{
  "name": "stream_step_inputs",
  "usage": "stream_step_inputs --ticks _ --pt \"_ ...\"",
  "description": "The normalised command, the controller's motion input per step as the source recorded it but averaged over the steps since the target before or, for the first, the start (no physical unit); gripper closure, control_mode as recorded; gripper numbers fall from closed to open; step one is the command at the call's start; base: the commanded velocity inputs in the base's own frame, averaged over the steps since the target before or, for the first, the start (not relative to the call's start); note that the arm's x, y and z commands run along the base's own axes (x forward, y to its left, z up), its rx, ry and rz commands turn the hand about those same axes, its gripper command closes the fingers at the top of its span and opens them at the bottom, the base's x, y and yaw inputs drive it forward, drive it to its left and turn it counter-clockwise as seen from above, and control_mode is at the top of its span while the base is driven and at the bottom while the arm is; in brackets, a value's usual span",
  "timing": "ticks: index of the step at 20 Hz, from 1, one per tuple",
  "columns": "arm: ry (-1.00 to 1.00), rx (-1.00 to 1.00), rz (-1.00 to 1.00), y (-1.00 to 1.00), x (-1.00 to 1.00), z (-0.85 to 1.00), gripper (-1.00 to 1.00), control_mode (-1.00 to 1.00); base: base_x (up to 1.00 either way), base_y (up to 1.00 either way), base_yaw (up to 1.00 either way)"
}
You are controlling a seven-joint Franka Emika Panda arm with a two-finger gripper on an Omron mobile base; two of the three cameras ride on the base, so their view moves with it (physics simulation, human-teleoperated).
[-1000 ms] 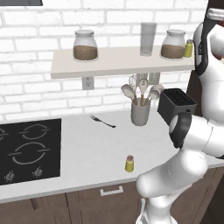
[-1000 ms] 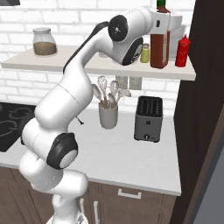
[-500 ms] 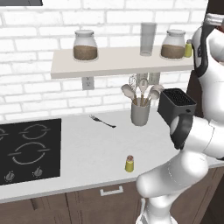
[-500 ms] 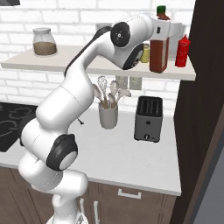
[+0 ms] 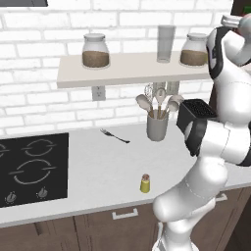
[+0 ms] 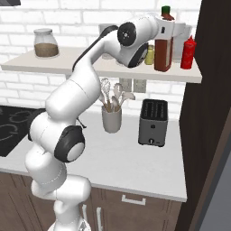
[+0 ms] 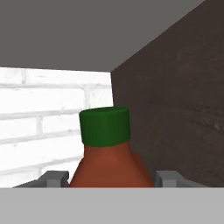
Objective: Put the shaker and condiment bottle from the counter next to their counterparts in the cabinet.
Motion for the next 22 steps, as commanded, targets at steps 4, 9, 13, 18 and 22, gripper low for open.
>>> stream_step_inputs --ticks 4,9,13,18,22 --pt "0.0 0.0 0.02 -0.49 0.1 0.0 1.0 -1.0 0.0 0.0 0.0" --pt "0.0 0.0 0.02 -0.51 0.06 0.0 1.0 -1.0 0.0 0.0 0.0" --pt "-0.01 0.0 0.08 -0.12 0.14 -0.13 1.0 -1.0 0.0 0.0 0.0" --pt "-0.01 0.0 0.12 -0.02 0.15 -0.2 1.0 -1.0 0.0 0.0 0.0" --pt "0.0 0.0 0.1 -0.19 0.06 -0.23 1.0 -1.0 0.0 0.0 0.0"
